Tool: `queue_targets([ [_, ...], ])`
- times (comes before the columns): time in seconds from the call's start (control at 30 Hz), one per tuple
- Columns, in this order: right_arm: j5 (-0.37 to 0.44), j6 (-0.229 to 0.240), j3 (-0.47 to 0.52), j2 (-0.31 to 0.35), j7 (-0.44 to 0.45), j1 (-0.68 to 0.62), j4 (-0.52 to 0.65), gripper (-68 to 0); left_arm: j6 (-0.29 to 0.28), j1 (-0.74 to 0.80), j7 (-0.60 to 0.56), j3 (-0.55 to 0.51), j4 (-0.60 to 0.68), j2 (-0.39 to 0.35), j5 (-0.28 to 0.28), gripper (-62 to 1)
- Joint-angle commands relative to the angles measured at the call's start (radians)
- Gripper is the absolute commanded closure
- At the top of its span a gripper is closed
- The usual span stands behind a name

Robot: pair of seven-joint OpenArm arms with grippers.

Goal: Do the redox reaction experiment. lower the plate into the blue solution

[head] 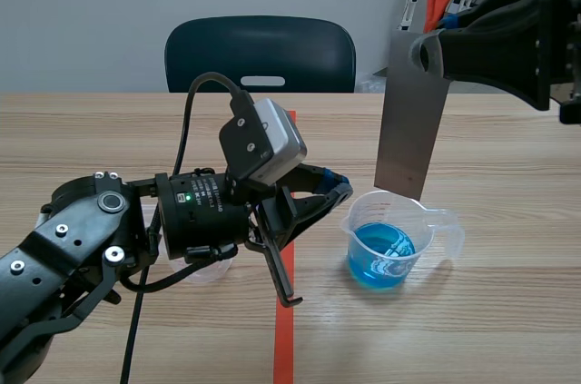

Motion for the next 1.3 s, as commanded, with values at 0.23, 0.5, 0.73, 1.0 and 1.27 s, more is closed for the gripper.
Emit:
queue_targets([
  [0.23,0.014,0.012,0.003,0.008,0.013,0.011,0.005,-0.6,-0.002,-0.005,-0.014,-0.005,0.020,0.000,-0.014,-3.8],
  [0.5,0.014,0.012,0.003,0.008,0.015,0.011,0.005,-0.6,-0.002,-0.005,-0.013,-0.005,0.020,-0.001,-0.014,-3.8],
  [0.73,0.015,0.012,0.003,0.008,0.016,0.011,0.005,-0.6,-0.002,0.019,-0.094,-0.013,0.021,-0.037,-0.015,-3.8],
  [1.0,0.014,0.012,0.003,0.008,0.016,0.011,0.005,-0.6,-0.002,0.119,-0.251,-0.127,0.042,-0.088,-0.079,-3.8],
  [1.27,-0.002,0.012,0.003,0.008,0.013,0.011,0.005,-0.6,-0.002,0.278,-0.365,-0.211,0.156,-0.132,-0.079,-3.8],
])
